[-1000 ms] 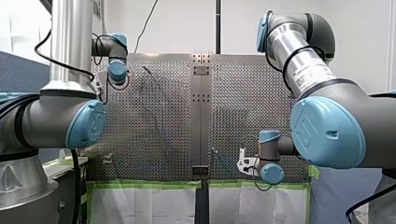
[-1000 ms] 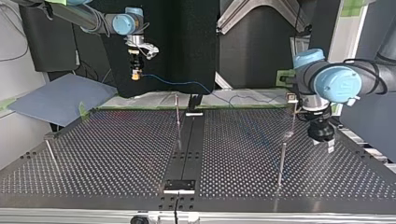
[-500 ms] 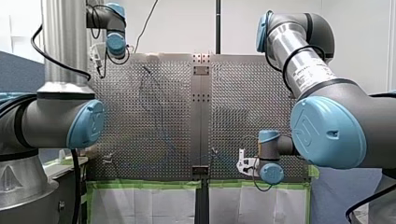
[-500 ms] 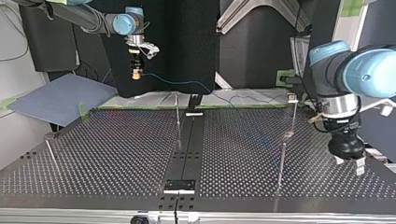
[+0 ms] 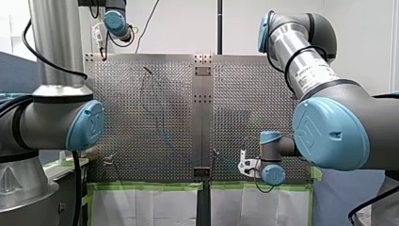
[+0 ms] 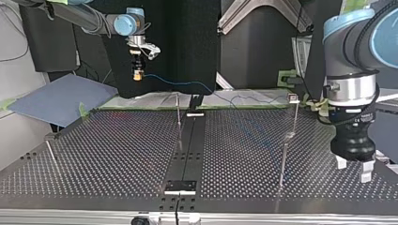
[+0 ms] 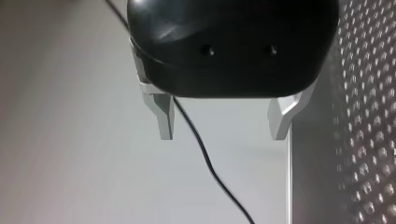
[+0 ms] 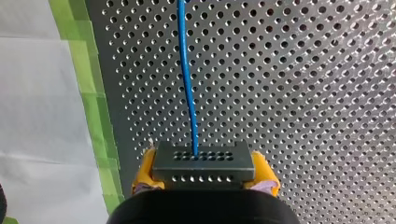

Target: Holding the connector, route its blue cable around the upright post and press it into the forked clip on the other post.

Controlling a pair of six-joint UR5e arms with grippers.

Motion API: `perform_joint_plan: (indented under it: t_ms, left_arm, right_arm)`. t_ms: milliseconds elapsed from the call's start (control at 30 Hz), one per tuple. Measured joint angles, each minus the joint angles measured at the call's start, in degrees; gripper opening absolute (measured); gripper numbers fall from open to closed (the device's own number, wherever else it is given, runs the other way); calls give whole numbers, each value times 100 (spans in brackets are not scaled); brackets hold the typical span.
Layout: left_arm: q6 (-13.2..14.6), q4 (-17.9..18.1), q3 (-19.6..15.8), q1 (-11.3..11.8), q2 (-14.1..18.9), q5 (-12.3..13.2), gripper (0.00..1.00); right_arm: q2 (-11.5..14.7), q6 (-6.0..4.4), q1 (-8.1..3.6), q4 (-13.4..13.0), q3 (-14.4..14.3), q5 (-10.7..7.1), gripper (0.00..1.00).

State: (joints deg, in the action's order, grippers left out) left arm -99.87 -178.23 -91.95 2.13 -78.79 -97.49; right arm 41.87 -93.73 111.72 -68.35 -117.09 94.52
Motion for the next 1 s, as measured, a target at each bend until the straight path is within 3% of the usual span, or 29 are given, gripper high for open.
perform_joint_plan:
  t_ms: [367,800,1000]
  left_arm:
    - [204,-550,-11,-307,412,-70,99]
    - [225,-1223,10,-950,-178,-555,99]
    - [248,-1527,123,-1113,-335,-474,99]
  right_arm:
    - [0,18,24,108,7,6,2]
    - [1,33,68,78,15,-6,2]
    - [1,29,82,99,25,-9,2]
